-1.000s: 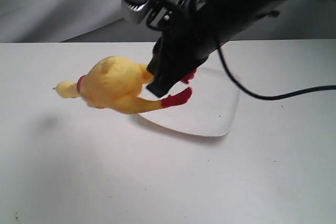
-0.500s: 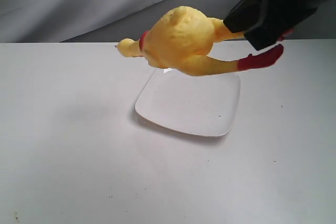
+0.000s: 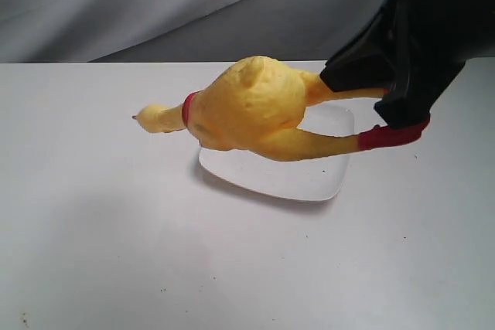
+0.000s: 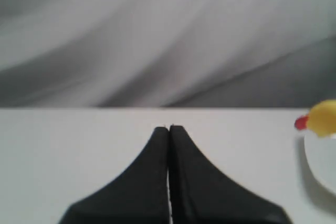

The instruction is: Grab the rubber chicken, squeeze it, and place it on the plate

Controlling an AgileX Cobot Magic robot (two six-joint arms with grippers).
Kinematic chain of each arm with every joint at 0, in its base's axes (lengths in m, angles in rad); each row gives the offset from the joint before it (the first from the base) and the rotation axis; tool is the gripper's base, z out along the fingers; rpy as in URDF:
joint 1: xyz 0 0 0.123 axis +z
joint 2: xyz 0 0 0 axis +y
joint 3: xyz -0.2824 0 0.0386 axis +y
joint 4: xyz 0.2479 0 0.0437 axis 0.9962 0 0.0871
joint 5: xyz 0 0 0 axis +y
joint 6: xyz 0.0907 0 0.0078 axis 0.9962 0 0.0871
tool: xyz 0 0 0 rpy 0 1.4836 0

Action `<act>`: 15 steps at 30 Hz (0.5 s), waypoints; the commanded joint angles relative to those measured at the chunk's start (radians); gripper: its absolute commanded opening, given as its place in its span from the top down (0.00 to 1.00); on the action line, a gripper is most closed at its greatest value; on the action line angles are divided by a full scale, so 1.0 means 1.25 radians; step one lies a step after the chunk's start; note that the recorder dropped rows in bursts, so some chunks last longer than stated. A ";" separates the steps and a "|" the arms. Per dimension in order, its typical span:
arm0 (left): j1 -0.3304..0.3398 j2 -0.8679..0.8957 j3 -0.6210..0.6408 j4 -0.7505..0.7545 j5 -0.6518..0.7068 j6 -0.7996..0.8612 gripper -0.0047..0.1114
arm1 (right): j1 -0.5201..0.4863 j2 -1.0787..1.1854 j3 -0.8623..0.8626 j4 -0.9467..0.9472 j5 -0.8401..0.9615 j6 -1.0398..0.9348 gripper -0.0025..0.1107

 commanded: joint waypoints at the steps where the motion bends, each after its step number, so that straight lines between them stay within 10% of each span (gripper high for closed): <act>1: 0.003 -0.002 0.003 0.016 -0.205 0.018 0.96 | -0.007 -0.009 0.001 0.046 -0.024 -0.008 0.98; 9: 0.003 -0.002 0.003 0.026 -0.481 -0.005 0.96 | -0.007 -0.009 0.001 0.079 -0.024 -0.012 0.98; 15: 0.003 -0.002 0.003 0.475 -0.506 -0.465 0.96 | -0.013 -0.009 0.001 0.103 -0.026 -0.026 0.98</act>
